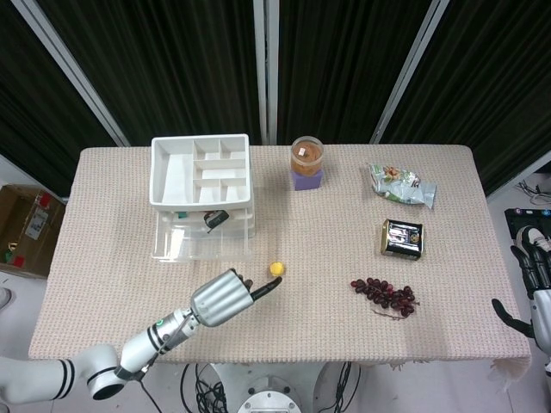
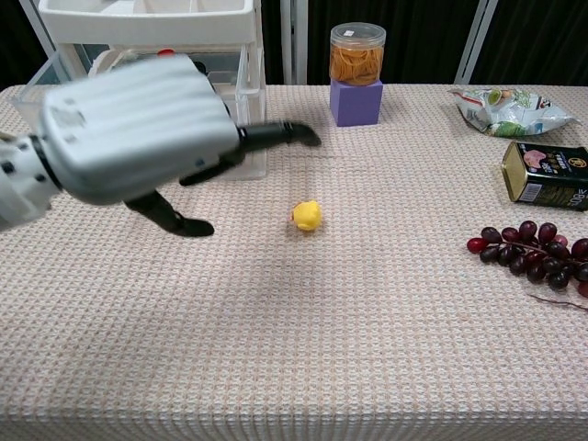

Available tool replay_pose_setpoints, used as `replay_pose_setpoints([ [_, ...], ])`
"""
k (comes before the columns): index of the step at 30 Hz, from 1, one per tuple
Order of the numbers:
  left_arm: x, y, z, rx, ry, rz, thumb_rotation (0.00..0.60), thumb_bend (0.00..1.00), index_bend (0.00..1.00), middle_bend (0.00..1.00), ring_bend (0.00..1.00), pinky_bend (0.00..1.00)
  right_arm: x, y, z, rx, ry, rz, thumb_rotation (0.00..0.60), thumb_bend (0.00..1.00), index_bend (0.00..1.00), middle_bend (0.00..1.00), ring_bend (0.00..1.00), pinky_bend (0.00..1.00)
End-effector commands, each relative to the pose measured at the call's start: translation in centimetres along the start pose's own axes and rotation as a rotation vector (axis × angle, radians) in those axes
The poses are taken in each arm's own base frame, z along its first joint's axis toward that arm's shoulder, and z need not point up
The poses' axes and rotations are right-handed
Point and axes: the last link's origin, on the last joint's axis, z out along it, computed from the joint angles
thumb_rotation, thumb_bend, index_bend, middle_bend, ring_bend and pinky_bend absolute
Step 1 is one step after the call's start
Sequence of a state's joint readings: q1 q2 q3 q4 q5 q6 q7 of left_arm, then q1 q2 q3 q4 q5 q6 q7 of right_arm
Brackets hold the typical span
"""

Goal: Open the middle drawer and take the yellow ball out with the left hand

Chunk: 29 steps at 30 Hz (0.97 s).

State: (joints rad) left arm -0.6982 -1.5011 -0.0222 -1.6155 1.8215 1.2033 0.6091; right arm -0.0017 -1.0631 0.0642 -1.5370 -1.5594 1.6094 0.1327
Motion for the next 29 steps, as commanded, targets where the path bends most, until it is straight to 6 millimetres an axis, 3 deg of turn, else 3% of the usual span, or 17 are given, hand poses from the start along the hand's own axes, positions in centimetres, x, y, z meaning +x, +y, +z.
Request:
replay_pose_setpoints([
  [1,4.4,-4.6,-3.1,0.244,0.177,-0.153,0.6,0.06,0.13,0.71,0.85,1.0,0.0,0.0,0.0,0.003,0.001,0.0,0.6,0.18,0.0,0.0,0.0,0.0],
  [4,5.9,-9.2,-6.4,0.455,0.198,-0.217,0.6,0.06,0.16,0.64,0.75,0.98,0.0,0.0,0.1,0.009,-0.001,0.0,0.6,0.18,0.0,0.0,0.0,0.0],
  [6,6.1,-11.2,-8.2,0.542,0.168,-0.24,0.6,0.06,0.19,0.58,0.68,0.92,0.0,-0.1,0.2,0.014,-0.003,0.002,0.6,0.18,0.0,0.0,0.0,0.0],
  [8,5.9,-13.3,-10.4,0.648,0.121,-0.264,0.6,0.06,0.2,0.51,0.57,0.76,0.0,-0.1,0.3,0.021,-0.003,0.003,0.6,0.18,0.0,0.0,0.0,0.0],
  [9,5.4,-14.8,-12.6,0.745,0.071,-0.277,0.6,0.06,0.2,0.48,0.54,0.71,-0.1,-0.2,0.4,0.027,-0.005,0.004,0.6,0.18,0.0,0.0,0.0,0.0],
  [11,4.7,-16.1,-15.1,0.812,0.011,-0.294,0.6,0.06,0.2,0.38,0.4,0.5,-0.1,-0.2,0.4,0.031,-0.006,0.005,0.6,0.18,0.0,0.0,0.0,0.0],
  [13,3.7,-17.3,-18.3,0.901,-0.049,-0.302,0.6,0.06,0.2,0.32,0.32,0.37,-0.1,-0.2,0.5,0.035,-0.009,0.006,0.6,0.18,0.0,0.0,0.0,0.0],
  [17,2.2,-17.3,-23.2,1.017,-0.11,-0.337,0.6,0.06,0.2,0.28,0.28,0.3,-0.1,-0.1,0.6,0.041,-0.009,0.008,0.6,0.18,0.0,0.0,0.0,0.0],
  [21,1.4,-15.4,-26.5,1.075,-0.116,-0.34,0.6,0.06,0.2,0.28,0.27,0.29,-0.3,-0.4,0.8,0.05,-0.011,0.019,0.6,0.18,0.0,0.0,0.0,0.0],
  [29,1.9,-11.2,-28.0,1.035,-0.1,-0.363,0.6,0.06,0.2,0.28,0.27,0.29,-0.8,-1.4,0.8,0.087,-0.025,0.025,0.6,0.18,0.0,0.0,0.0,0.0],
])
